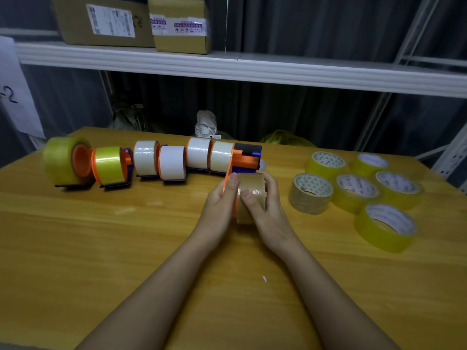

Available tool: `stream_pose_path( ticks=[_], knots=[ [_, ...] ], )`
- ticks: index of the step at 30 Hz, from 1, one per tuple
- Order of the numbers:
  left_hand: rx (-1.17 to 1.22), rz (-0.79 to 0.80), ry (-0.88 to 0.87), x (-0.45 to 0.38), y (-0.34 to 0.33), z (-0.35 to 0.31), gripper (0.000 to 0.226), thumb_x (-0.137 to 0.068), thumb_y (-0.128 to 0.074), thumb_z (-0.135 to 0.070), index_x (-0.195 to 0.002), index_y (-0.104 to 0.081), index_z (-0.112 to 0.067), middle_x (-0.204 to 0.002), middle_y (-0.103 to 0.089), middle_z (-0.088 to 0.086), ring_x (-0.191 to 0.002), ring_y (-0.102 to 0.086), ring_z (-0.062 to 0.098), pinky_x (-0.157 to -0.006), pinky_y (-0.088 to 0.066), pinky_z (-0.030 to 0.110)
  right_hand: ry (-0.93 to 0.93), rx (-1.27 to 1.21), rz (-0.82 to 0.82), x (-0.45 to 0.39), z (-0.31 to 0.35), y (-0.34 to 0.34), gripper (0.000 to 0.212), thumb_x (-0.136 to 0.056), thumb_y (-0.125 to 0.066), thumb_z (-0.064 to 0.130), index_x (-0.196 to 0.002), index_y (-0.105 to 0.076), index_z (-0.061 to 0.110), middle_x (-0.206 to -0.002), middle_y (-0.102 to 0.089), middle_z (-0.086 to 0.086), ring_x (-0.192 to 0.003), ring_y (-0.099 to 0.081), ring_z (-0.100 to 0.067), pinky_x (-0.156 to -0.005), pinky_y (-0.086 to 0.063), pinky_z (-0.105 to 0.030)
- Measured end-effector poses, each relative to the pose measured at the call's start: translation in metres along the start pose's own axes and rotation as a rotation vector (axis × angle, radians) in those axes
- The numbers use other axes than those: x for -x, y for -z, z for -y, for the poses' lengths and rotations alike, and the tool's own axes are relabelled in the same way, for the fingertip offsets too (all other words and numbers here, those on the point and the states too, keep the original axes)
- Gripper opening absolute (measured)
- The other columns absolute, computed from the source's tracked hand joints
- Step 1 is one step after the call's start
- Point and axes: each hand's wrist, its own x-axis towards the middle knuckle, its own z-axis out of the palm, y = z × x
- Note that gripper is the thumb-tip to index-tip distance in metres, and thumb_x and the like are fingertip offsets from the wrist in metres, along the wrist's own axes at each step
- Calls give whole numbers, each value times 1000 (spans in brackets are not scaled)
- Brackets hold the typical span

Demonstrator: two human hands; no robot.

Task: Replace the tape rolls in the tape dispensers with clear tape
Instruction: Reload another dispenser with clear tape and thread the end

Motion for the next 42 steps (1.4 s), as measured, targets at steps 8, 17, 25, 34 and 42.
stream_pose_path(
  ticks=[8, 17, 25, 34, 42],
  knots=[
    [-108, -96, -82, -1, 1, 6, 33, -103, -34, -30, -94, -65, -21, -88, -70, 7, -85, -67, 17, -77, -52, 33, 69, -13, -11, -1, 3, -2, 68, -73, -69, 53, -132, -41, 35, -129, -51, 7, -111, -57, -6, -89, -50, -23],
    [-161, -115, -132, 1, 3, 6, 37, -103, -33, -28, -96, -64, -9, -87, -69, 13, -83, -67, 23, -75, -53, 42, 79, -44, -19, 1, 10, 1, 53, -81, -70, 28, -127, -43, 28, -108, -57, 29, -99, -57, 10, -80, -48, -12],
    [-204, -101, -233, 3, 3, 5, 36, -103, -33, -24, -87, -60, -7, -74, -64, 7, -67, -61, 9, -60, -49, 22, 70, -81, -18, 1, 9, -1, 60, -75, -71, 41, -127, -42, 33, -110, -55, 33, -103, -57, 5, -83, -50, -18],
    [-414, -33, -434, 3, 0, 15, 49, -97, -30, -42, -87, -55, -1, -67, -57, 16, -57, -55, 29, -51, -44, 48, -39, -200, -11, 2, 3, 2, 50, -88, -52, 60, -132, -42, 40, -134, -51, 12, -118, -53, -2, -91, -47, -19],
    [-334, -122, -349, 4, -2, 9, 34, -98, -32, -32, -80, -54, -14, -61, -54, -1, -53, -56, 6, -47, -43, 19, 30, -178, -66, 2, 13, 1, 31, -97, -47, 22, -128, -45, 17, -111, -56, 5, -81, -59, 13, -65, -46, -7]
  ],
)
